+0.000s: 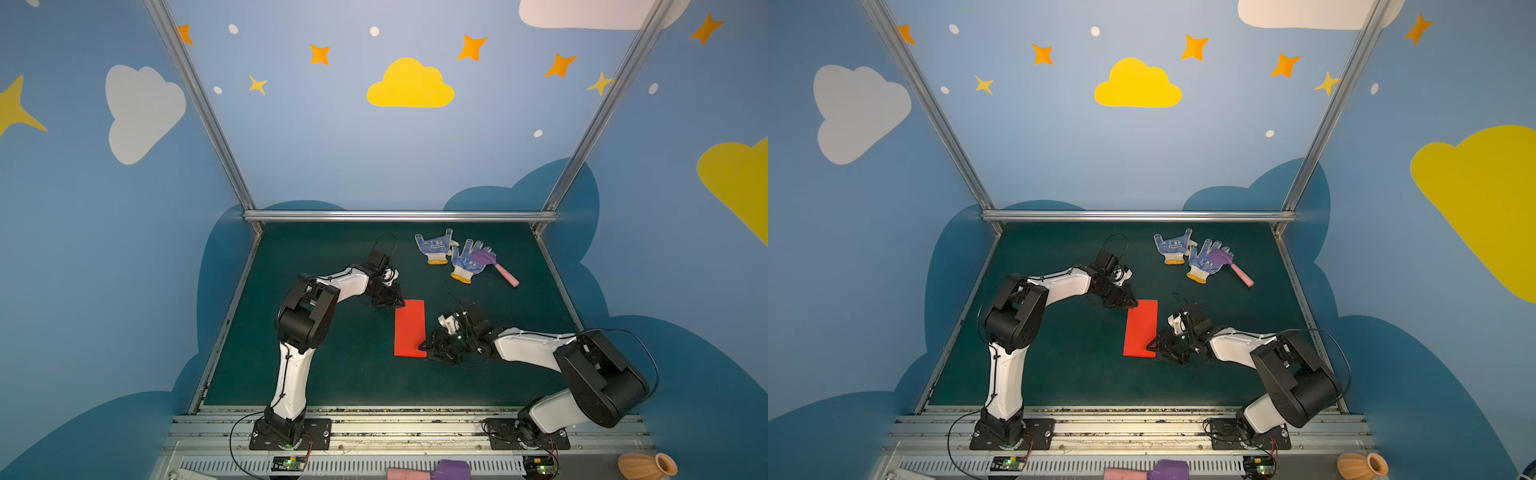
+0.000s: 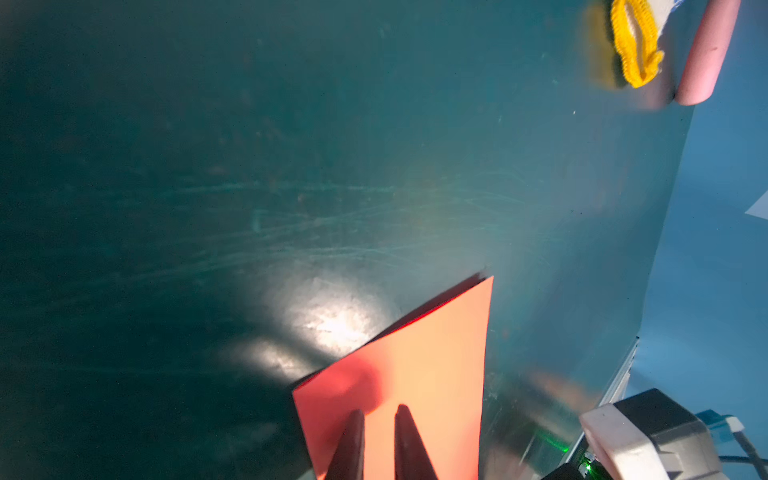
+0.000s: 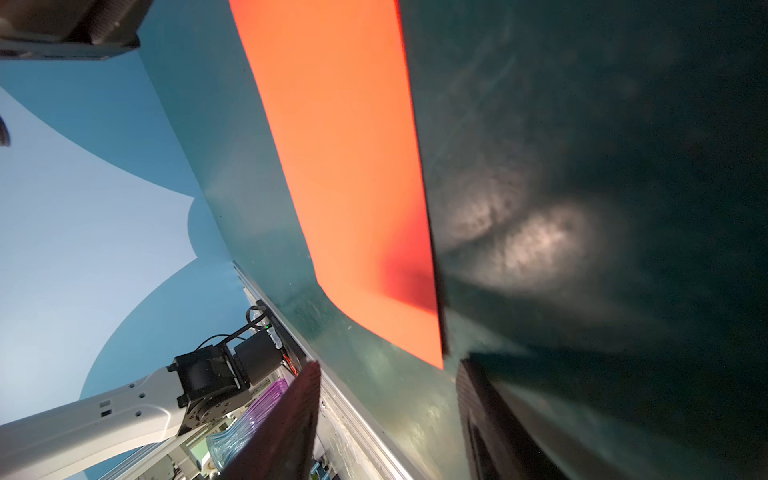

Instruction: Fold a paper plane with a square sheet of paper (fold left side to right side)

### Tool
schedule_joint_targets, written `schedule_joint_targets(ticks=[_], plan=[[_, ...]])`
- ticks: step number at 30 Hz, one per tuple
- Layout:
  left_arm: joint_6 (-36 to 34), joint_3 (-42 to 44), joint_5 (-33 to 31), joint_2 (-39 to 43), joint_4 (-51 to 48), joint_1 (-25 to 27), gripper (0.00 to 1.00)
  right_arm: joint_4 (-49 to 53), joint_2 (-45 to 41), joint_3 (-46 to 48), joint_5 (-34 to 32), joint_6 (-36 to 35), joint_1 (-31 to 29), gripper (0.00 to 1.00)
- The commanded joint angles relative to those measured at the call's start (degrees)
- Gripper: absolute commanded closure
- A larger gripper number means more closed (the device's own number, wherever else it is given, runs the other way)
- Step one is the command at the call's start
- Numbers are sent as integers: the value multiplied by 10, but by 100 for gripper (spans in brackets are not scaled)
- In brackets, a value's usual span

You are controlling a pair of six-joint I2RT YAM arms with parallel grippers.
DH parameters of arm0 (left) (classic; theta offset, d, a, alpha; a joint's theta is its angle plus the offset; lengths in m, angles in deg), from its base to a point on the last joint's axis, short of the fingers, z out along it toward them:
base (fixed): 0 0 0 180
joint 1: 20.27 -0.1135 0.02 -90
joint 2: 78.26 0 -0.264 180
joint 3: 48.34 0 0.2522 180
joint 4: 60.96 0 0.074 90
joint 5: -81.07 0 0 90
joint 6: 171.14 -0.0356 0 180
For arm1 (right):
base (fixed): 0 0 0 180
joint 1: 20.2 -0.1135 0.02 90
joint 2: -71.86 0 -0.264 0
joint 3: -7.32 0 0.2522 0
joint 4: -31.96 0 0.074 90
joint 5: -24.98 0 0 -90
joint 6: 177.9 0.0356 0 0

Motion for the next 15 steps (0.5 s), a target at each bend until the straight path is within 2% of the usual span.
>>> schedule_joint_targets(ticks=[1,10,15], plan=[[-4,18,-28,-18,-7,4,84,-9,26,0,-6,12,-4,45],[-4,16,-22,-21,-5,3,84,-23,39,-12,-7,16,-1,52],[-7,16,-23,-22,-8,4,83,-28,40,-24,-2,5,1,52]])
